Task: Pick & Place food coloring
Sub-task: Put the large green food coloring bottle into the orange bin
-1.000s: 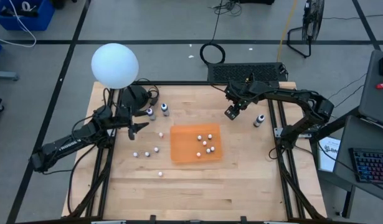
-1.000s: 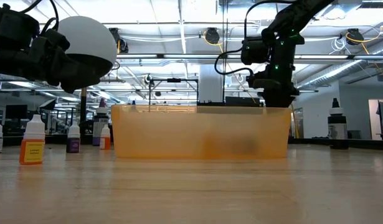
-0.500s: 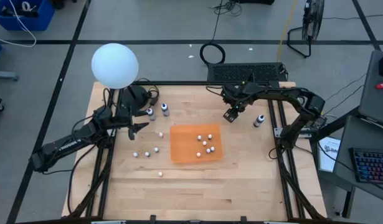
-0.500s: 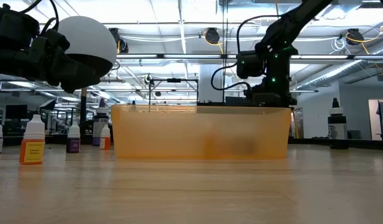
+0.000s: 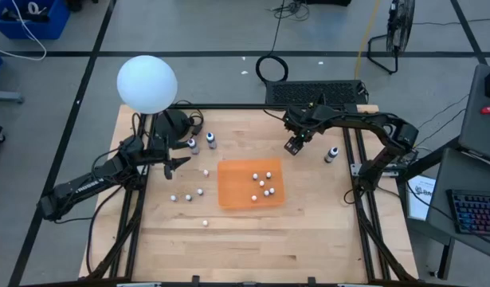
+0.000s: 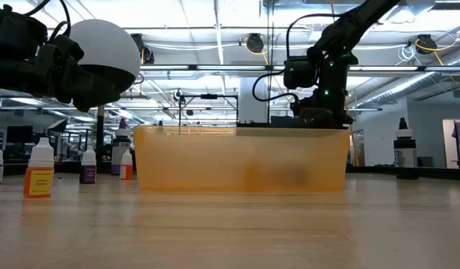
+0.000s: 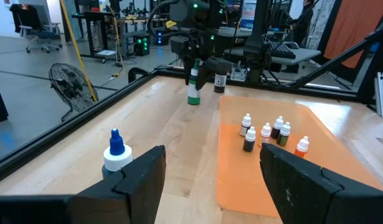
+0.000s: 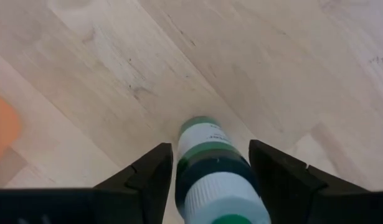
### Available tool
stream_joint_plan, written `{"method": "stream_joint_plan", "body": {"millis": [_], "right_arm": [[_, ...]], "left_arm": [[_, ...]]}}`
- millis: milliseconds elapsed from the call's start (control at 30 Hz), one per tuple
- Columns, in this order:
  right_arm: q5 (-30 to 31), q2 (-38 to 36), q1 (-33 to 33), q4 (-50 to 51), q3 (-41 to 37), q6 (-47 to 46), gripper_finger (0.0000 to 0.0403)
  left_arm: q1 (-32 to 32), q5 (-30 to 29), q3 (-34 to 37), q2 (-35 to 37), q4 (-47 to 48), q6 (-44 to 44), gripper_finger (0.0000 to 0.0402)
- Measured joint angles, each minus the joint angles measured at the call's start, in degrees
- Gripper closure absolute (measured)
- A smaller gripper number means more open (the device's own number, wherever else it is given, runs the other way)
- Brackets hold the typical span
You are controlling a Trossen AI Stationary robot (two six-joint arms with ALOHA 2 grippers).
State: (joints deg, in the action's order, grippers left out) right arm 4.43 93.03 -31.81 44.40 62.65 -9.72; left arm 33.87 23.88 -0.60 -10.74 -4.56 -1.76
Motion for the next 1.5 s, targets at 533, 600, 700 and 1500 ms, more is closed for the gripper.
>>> {"method": "stream_joint_plan", "body": {"millis": [533,600,700,1500], "right_arm": [[0.0,-0.2,0.5,1.3,0.0,0.2,0.0272],[0.8,-1.4,1.4,1.2,0.0,0.8,0.0272],[2.9,-4.1,4.1,0.8,1.0,0.7,0.0272],[3.2,12.5,31.8,17.6,38.1,-2.3,0.0272]], "left_arm": [[0.0,0.0,0.0,0.0,0.0,0.0,0.0144],[0.0,0.0,0.0,0.0,0.0,0.0,0.0144],[0.0,0.0,0.0,0.0,0.0,0.0,0.0144],[0.0,0.0,0.0,0.0,0.0,0.0,0.0144]]}}
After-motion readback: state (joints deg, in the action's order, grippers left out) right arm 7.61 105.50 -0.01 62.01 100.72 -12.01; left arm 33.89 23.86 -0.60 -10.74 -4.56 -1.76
